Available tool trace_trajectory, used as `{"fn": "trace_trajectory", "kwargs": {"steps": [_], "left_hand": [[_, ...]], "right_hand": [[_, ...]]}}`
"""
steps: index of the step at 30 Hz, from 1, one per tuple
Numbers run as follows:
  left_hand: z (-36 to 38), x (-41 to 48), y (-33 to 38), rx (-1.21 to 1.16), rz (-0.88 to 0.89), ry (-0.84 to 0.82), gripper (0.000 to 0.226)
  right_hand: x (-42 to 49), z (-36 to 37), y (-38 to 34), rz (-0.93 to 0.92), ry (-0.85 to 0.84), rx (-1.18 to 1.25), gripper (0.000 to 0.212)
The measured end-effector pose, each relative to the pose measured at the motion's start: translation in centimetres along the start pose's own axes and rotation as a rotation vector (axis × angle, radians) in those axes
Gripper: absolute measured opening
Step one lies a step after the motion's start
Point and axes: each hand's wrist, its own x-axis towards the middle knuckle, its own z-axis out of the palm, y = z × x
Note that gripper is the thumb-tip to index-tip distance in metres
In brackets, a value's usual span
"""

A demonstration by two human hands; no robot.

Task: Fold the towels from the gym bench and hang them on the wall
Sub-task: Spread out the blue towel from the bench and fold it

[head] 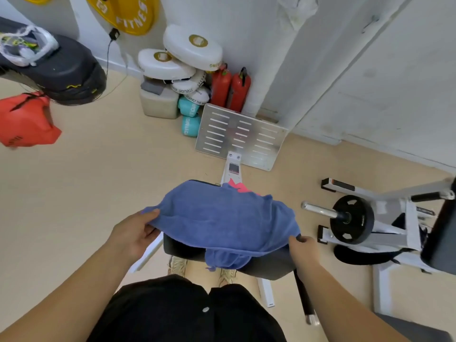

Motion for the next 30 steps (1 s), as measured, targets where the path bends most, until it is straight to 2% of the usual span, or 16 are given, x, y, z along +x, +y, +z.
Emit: {"fn": "trace_trajectory", "kwargs": {"steps": [1, 3, 6, 8, 10, 12, 15, 16, 18, 21, 23, 24, 26, 30], "left_hand": [[0.8, -0.3, -0.2, 0.010, 0.008, -0.038, 0.024], [2.9, -1.3, -0.7, 0.069, 0.065, -0.050, 0.024], [6.7, -4.0, -1.4, 0.134, 0.131, 0.004, 0.018], [8.9, -5.5, -2.0, 0.166, 0.147, 0.020, 0.006], [10.3, -6.4, -2.4, 0.169, 0.160, 0.032, 0.004], [11.4, -7.0, -2.7, 0.167, 0.167, 0.046, 0.006], [12.1, -7.7, -3.5, 0.141, 0.171, 0.082, 0.016], [12.1, -7.8, -3.7, 0.127, 0.175, 0.093, 0.019], [12.0, -7.8, -3.8, 0.101, 0.186, 0.125, 0.019], [13.3, -7.8, -3.0, 0.133, 0.260, 0.164, 0.011], [15.0, -8.1, -2.4, 0.195, 0.337, 0.162, 0.009], [16.1, -8.6, -2.3, 0.226, 0.379, 0.141, 0.009], [18.6, -10.4, -2.3, 0.297, 0.456, 0.064, 0.015], [23.3, -14.4, -3.1, 0.456, 0.601, -0.160, 0.025]], "right_hand": [[1.0, -0.5, 0.1, 0.033, 0.000, -0.024, 0.016], [3.3, -1.1, 0.7, 0.116, -0.017, -0.081, 0.034], [6.0, -1.5, 1.0, 0.195, -0.100, -0.091, 0.054], [7.5, -1.4, 1.2, 0.186, -0.149, -0.049, 0.065], [8.7, -1.4, 1.3, 0.175, -0.191, 0.021, 0.076], [10.0, -1.6, 1.2, 0.135, -0.232, 0.110, 0.066], [11.0, -2.0, 1.2, 0.009, -0.198, 0.145, 0.015], [10.8, -2.1, 1.3, -0.017, -0.170, 0.126, 0.010], [10.2, -2.0, 1.2, -0.039, -0.123, 0.128, 0.010], [8.5, -3.4, -1.1, -0.085, -0.068, 0.299, 0.011], [6.3, -4.9, -3.3, -0.196, -0.078, 0.417, 0.003], [4.6, -5.7, -4.5, -0.262, -0.093, 0.474, 0.008], [0.6, -7.3, -7.0, -0.375, -0.181, 0.566, 0.020], [-5.9, -8.8, -10.2, -0.533, -0.445, 0.506, 0.030]]}}
